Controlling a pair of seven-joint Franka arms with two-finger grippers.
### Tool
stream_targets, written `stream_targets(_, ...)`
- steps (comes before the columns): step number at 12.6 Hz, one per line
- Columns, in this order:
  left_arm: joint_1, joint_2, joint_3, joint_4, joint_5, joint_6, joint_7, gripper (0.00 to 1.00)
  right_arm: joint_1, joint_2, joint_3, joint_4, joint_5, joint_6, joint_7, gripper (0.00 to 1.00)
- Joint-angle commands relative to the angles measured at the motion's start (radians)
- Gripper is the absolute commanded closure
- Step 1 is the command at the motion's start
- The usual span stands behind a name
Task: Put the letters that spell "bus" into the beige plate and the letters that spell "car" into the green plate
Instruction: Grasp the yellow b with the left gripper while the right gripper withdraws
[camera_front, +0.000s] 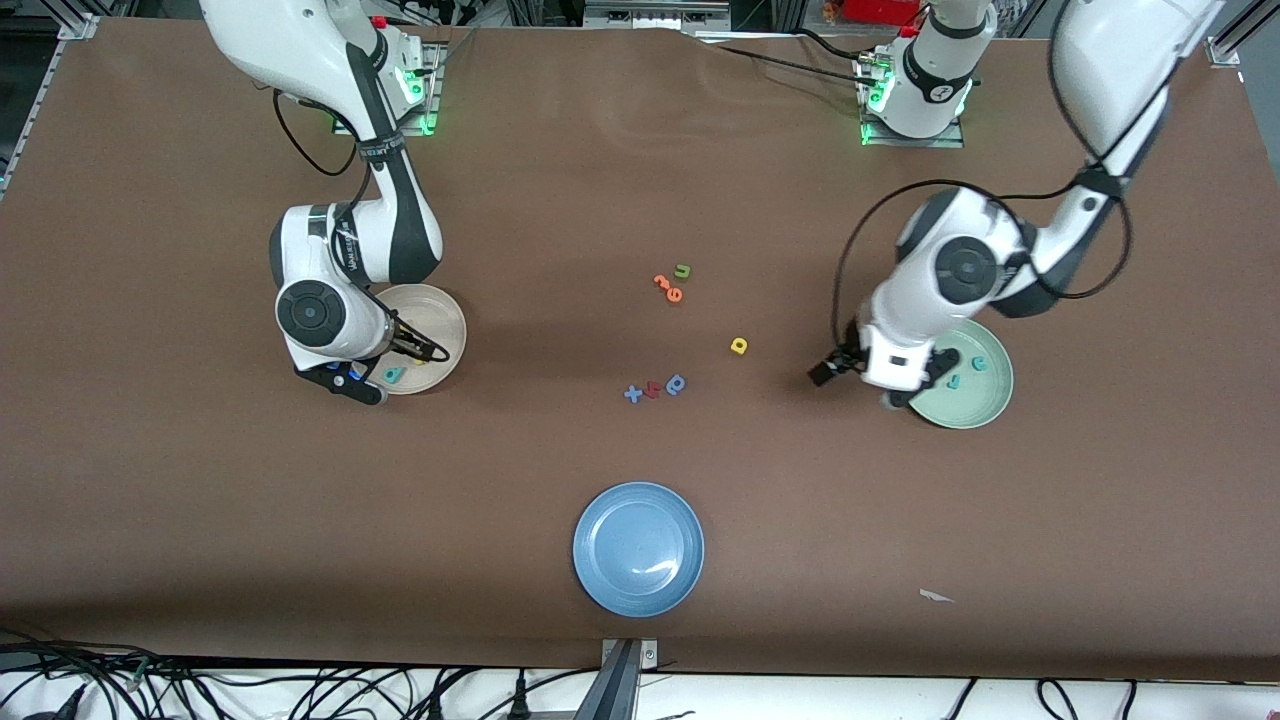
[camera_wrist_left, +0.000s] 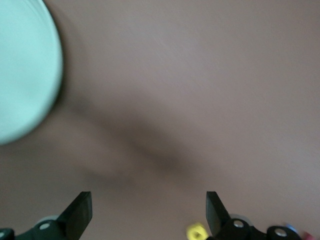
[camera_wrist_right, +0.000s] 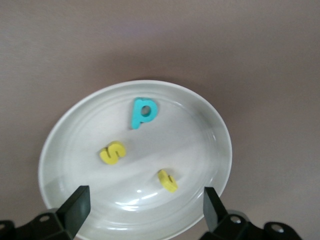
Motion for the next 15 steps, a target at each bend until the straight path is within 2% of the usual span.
stream_targets(1,-0.131,0.098,0.052,0.067,0.058,0.028,-0.142,0.00,0.004,-0.050,0.005,0.072,0.017,-0.101,-0.030,0.00)
stream_targets(3,-0.257,0.138,0.130,0.103,0.109,0.030,-0.236,0.00,0.003,-0.068,0.002,0.182,0.016,-0.249,-0.078,0.00)
stream_targets(5,-0.318,0.187,0.169,0.143,0.110,0.031,-0.257,0.00,-0.002,-0.067,-0.006,0.302,0.016,-0.357,-0.180,0.00)
stream_targets(7,-0.337,0.195,0.169,0.145,0.110,0.031,-0.274,0.00,-0.002,-0.068,-0.029,0.386,0.012,-0.422,-0.240,0.00)
stream_targets(9,-0.351,0.207,0.169,0.145,0.112,0.031,-0.291,0.02,-0.004,-0.068,-0.090,0.475,0.012,-0.498,-0.372,0.00)
stream_targets(11,-0.354,0.230,0.172,0.145,0.112,0.031,-0.290,0.10,-0.028,-0.143,-0.086,0.480,-0.012,-0.499,-0.420,0.00)
stream_targets(12,-0.352,0.232,0.172,0.142,0.112,0.031,-0.291,0.16,-0.090,-0.180,-0.042,0.477,-0.032,-0.497,-0.426,0.00)
stream_targets(14,-0.343,0.232,0.170,0.142,0.112,0.031,-0.291,0.54,-0.250,-0.229,0.143,0.477,-0.114,-0.486,-0.425,0.00)
stream_targets(15,-0.343,0.232,0.170,0.142,0.112,0.031,-0.290,0.63,-0.351,-0.266,0.247,0.473,-0.127,-0.464,-0.425,0.00)
